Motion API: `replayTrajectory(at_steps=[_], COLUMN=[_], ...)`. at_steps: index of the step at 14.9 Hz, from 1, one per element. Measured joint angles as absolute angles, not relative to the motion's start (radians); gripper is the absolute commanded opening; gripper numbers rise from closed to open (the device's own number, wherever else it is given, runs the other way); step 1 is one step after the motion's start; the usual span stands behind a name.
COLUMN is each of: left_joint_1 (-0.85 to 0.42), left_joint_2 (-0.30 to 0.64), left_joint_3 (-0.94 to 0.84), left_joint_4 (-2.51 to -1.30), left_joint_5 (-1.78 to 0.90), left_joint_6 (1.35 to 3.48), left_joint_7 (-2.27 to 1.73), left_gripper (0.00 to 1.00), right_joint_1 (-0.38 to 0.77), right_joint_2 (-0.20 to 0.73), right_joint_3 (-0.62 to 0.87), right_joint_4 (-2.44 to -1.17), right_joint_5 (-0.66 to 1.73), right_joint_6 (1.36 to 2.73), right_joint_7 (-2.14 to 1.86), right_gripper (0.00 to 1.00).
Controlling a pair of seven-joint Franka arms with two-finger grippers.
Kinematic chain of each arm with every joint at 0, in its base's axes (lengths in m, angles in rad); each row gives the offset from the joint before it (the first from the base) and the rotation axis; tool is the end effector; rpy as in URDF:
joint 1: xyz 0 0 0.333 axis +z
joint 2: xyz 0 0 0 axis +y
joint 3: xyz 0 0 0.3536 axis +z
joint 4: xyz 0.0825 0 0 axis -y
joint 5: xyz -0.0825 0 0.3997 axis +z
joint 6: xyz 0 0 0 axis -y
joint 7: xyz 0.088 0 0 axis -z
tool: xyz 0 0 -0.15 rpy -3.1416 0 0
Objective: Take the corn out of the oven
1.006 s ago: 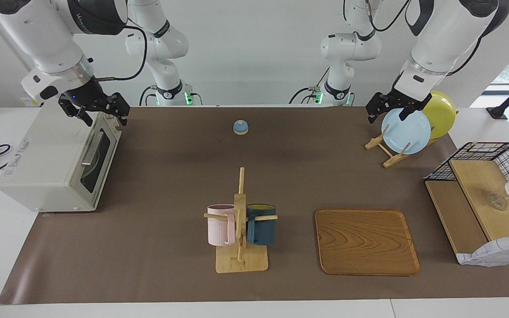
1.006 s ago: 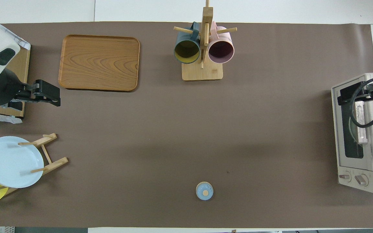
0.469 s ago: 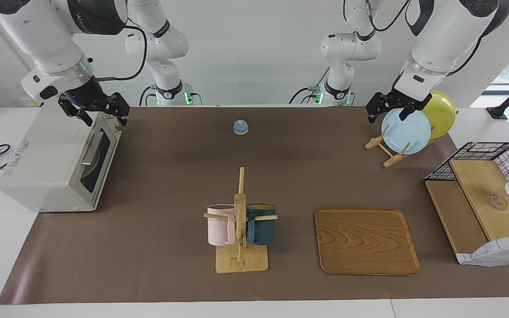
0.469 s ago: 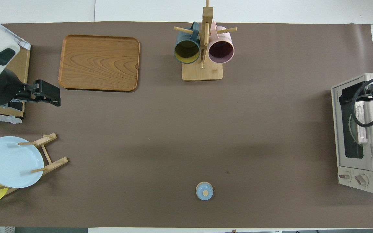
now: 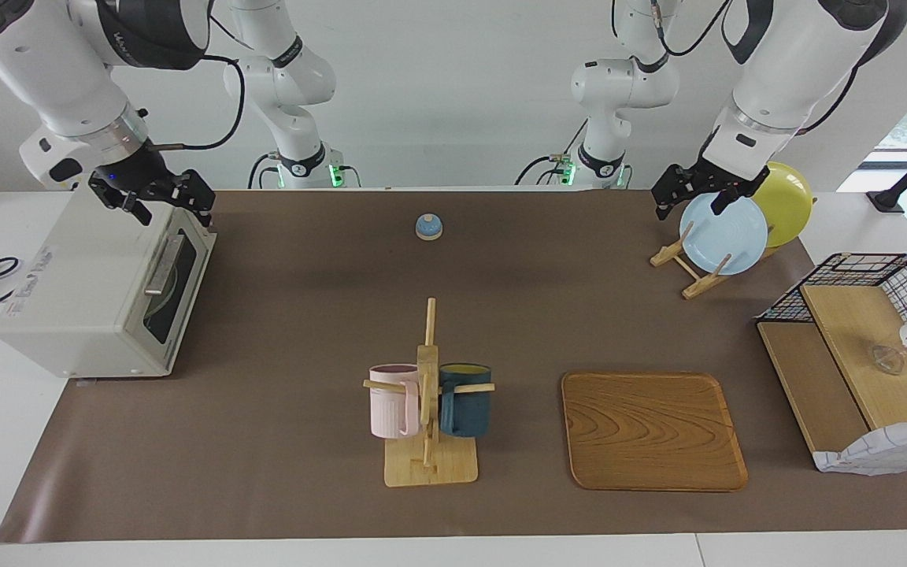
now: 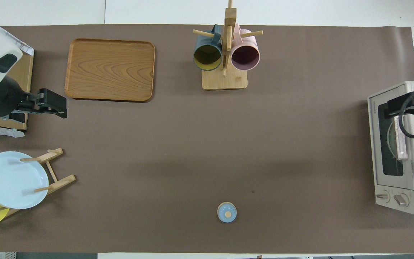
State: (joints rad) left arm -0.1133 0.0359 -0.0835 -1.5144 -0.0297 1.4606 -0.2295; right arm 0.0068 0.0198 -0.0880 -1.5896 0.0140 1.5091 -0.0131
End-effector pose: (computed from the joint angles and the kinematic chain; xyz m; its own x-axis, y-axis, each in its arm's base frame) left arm 0.5555 -0.1147 0.6170 0.9951 0.0300 -0.0945 0.0312 -0.9994 0.0115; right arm 0.5629 -0.0432 0.5939 0.9927 -0.0669 -0.0999 -0.0686 -0.9976 -0.0136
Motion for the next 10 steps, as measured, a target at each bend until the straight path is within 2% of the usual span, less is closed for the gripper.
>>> replayTrajectory(at_steps=[2, 3, 5, 6, 10], left_joint_1=[-0.113, -0.113, -0.113, -0.113, -0.113], left_joint_2=[0.036, 0.036, 0.036, 0.036, 0.036], left_joint_3=[-0.084, -0.084, -0.084, -0.084, -0.084], left_joint_4=[-1.514, -1.514, -1.514, -1.514, -1.514], left_joint_5=[-0.03, -0.03, -0.03, -0.03, -0.03], left_joint_6=[1.461, 1.461, 1.461, 1.461, 1.461], left_joint_7=[-0.229, -0.229, -0.229, -0.229, -0.229], left_gripper=[1.0, 1.0, 1.0, 1.0, 1.0], right_joint_1=[0.007, 0.007, 0.007, 0.007, 0.002], right_joint_2=[0.02, 0.019, 0.014, 0.008, -0.009], right_joint_3=[-0.088, -0.088, -0.088, -0.088, -0.088], right_joint_4=[-1.592, -1.595, -1.614, -1.629, -1.667], right_joint_5=[0.014, 0.014, 0.014, 0.014, 0.014], right_joint_6=[1.509, 1.509, 1.509, 1.509, 1.521], right_joint_7=[-0.013, -0.013, -0.015, -0.022, -0.07], right_gripper=[1.0, 0.71, 0.04, 0.0, 0.0])
